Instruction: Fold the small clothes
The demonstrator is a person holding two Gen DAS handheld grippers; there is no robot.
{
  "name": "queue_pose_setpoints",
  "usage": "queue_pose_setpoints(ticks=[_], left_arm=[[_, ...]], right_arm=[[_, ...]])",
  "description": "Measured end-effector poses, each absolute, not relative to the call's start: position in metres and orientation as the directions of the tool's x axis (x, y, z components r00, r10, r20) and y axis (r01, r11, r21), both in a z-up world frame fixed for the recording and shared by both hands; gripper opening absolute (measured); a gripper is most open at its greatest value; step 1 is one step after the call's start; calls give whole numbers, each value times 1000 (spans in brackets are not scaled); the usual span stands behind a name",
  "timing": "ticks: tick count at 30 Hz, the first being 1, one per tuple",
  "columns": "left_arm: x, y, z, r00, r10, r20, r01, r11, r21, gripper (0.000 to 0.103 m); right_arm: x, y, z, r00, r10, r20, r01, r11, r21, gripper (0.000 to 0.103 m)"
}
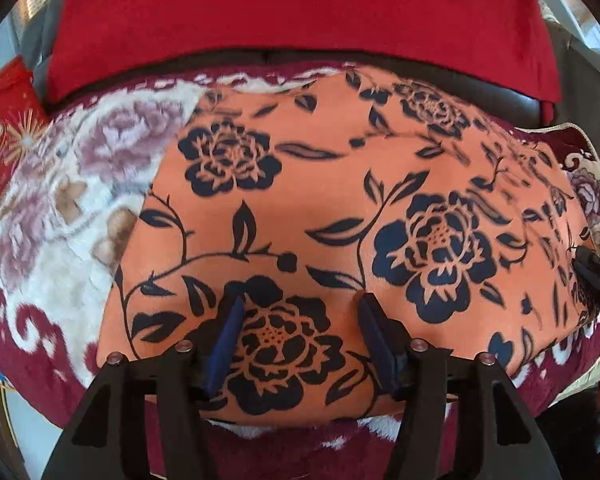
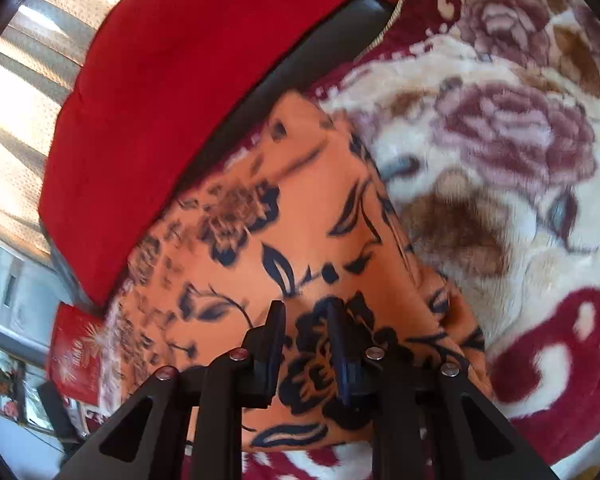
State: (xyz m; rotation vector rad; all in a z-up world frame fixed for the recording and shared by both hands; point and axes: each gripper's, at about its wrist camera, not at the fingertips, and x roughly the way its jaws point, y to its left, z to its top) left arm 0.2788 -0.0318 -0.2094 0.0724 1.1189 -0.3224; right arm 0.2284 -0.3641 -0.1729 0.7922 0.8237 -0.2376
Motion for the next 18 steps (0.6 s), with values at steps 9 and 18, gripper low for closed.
queue_pose_setpoints(ticks=[9,18], left_arm=[[365,-77,-190,385,-243,-891,287,948,-135,66],[379,-81,-203,363,-213,-907,252,960,-125,78]], right_arm=[[319,-382,-150,702,85,-707,432,739,517,27],[344,-389,-166,653,132,-745,463,710,531,27]])
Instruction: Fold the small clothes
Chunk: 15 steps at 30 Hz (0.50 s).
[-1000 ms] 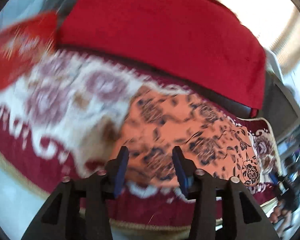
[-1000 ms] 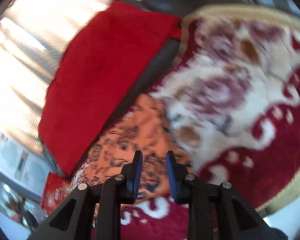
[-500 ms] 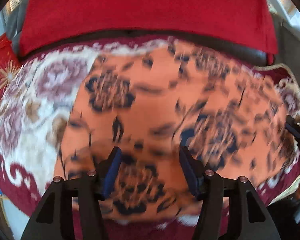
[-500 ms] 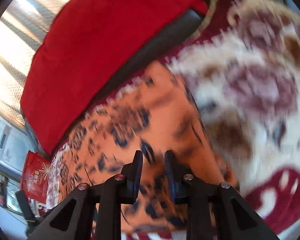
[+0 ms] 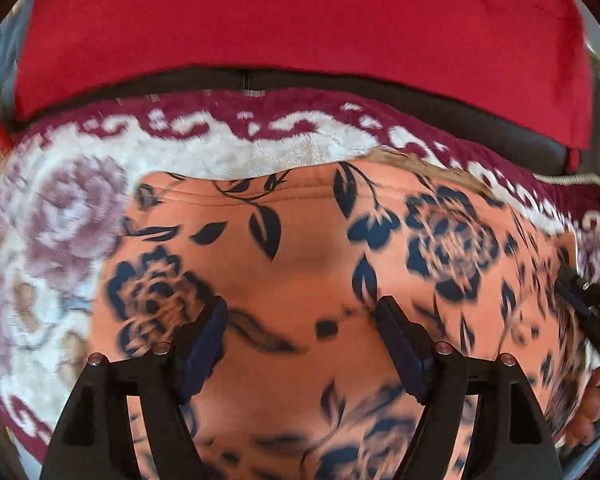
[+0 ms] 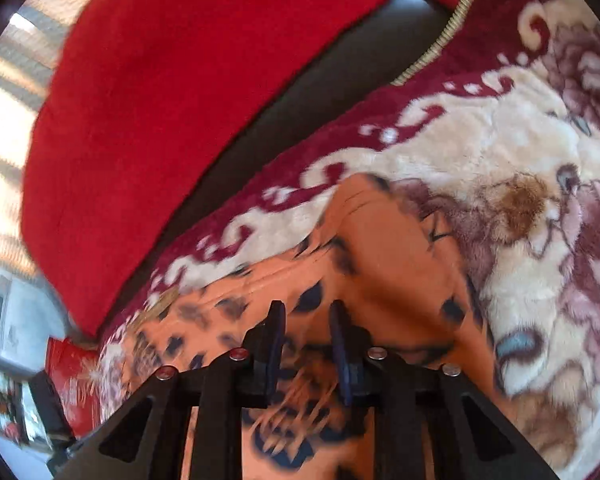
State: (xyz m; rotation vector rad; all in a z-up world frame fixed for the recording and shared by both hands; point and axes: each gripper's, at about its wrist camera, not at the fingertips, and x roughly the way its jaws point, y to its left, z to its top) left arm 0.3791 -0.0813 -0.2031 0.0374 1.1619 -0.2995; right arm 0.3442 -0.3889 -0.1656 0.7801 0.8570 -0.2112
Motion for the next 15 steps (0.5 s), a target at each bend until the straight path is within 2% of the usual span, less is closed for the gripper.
queue_pose_setpoints(ticks=[5,7,8,9,12,15], left_arm=[[308,-66,-192,411,-262,-873,346,931,-117,78],[285,-67,-209,394,-253,-884,390,917,-89,82],[281,-67,-216,393,-244,-887,393,916,-78,83],[276,-62,-219,415,-252,-874,380,921,-85,85],[271,-60,-210,431,-233,-872,367,928,-66,85],[252,-58,-193,510,-211,-834,371,929,-9,85]], right_arm=[[305,-329,-148,692,247,-678,256,795,550,27],[296,-309,-155,674,274,-686,220,812,540,28],[294,-297,-169,621,293,-727,226,821,524,31],[292,-291,-179,584,287,-760,237,835,497,32],[276,-281,-172,607,230,-760,225,868,442,31],[253,-280,-154,676,238,-698,195,855,481,31]])
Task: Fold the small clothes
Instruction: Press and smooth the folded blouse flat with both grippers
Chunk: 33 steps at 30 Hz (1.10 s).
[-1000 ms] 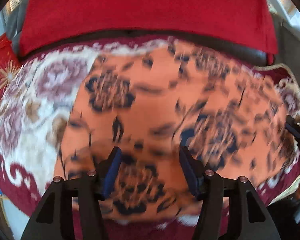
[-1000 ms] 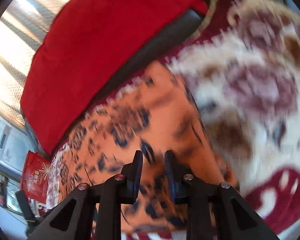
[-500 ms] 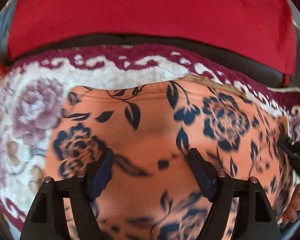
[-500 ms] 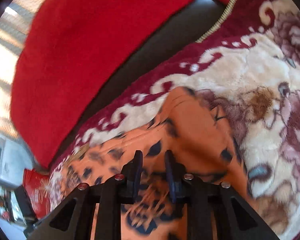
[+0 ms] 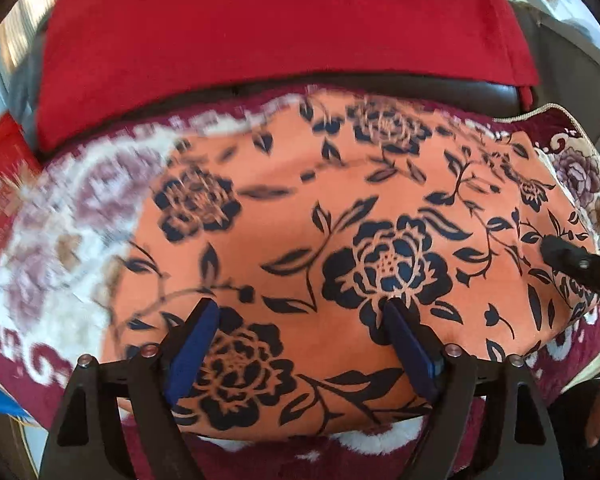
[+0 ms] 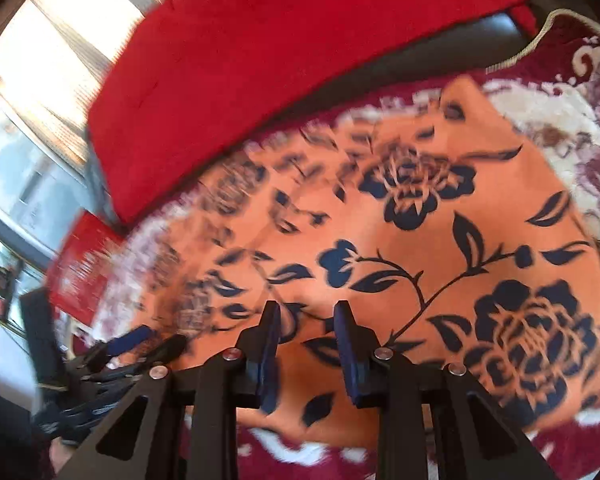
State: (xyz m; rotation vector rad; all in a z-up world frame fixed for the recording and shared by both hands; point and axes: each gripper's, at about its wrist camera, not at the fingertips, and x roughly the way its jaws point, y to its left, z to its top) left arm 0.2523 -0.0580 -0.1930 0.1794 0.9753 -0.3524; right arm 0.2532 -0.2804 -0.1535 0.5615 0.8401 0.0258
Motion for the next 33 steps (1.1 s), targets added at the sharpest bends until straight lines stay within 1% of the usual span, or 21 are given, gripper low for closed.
queue_pose_setpoints(ticks=[3,4,6,9,13,16,17,20,26,31,33], left_arm=[[243,-58,-189,552,-223,-803,378,926,2,85],[239,-57,-188,566,-226,-793,376,926,5,85],[231,-56,-185,591,-221,-776,373,928,20,85],[226,-55,-187,602,-207,-771,372,927,42,85],[230,-52,-189,606,-199,-770,369,928,51,85],[233,-51,-191,611,-194,-767,366,929,56,85],[233,-51,-191,610,-195,-768,365,929,55,85],[235,-52,-193,610,-182,-771,359,931,65,85],[234,-53,-193,628,-171,-759,357,930,85,85],[234,-54,-194,631,-165,-758,350,932,88,85],[234,-54,-194,630,-162,-759,349,932,91,85]], right_arm=[[240,-277,-151,703,212,-679,189,865,465,31],[238,-278,-154,698,211,-684,200,860,469,31],[240,-279,-168,656,213,-724,238,852,466,31],[244,-277,-172,656,200,-728,241,859,453,31],[238,-274,-159,708,140,-692,228,883,411,31],[236,-277,-153,737,138,-662,217,879,424,31],[238,-278,-155,731,138,-668,223,878,425,31],[251,-283,-176,655,153,-740,273,865,422,32],[248,-292,-170,699,174,-693,275,830,486,31],[231,-303,-152,772,82,-631,288,839,462,31],[227,-313,-153,771,47,-636,330,824,460,31]])
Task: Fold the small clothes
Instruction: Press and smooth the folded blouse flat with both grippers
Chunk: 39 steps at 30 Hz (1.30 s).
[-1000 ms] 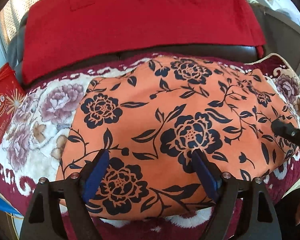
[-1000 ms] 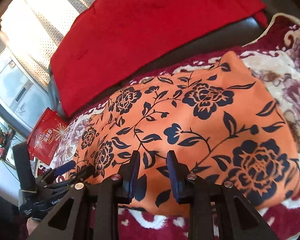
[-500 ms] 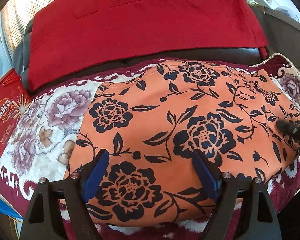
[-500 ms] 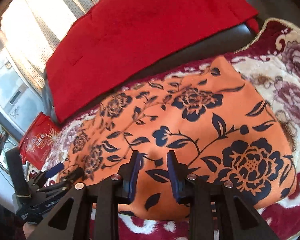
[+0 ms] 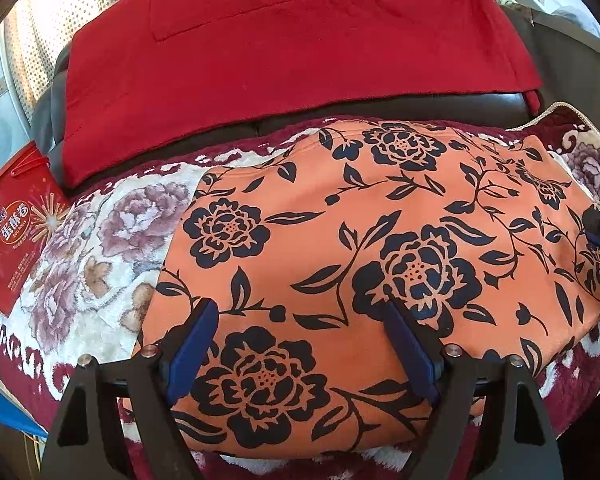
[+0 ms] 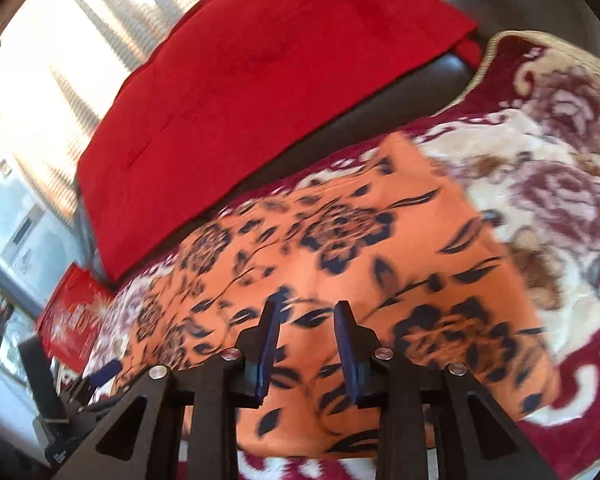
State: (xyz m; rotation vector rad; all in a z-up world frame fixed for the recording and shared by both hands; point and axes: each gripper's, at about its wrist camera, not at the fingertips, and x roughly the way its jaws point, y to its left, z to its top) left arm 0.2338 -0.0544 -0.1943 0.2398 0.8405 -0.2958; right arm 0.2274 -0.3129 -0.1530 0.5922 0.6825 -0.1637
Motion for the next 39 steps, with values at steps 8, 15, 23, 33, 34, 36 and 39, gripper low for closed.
queue_pose_setpoints(ticks=[8,15,23,33,34,36,39], left_arm=[[233,-54,-193,645,-152,-749,341,934,105,85],[234,-43,-187,682,-125,-721,300,946,120,85],[248,-36,-208,623,-61,-780,273,951,144,85],[250,-8,-194,651,-84,-755,221,972,83,85],[250,-5,-193,649,-84,-756,214,974,75,85],[250,2,-192,650,-84,-755,201,978,63,85],[250,11,-190,649,-93,-755,181,983,35,85]], right_arm=[[234,-332,-169,711,74,-699,382,794,473,32],[223,-332,-158,752,61,-657,357,800,483,32],[227,-338,-168,713,67,-698,393,786,477,32],[164,-340,-153,846,188,-500,270,657,704,78],[158,-339,-156,845,211,-491,262,638,724,78],[150,-340,-166,836,236,-496,281,592,755,78],[141,-349,-183,825,250,-507,332,512,792,78]])
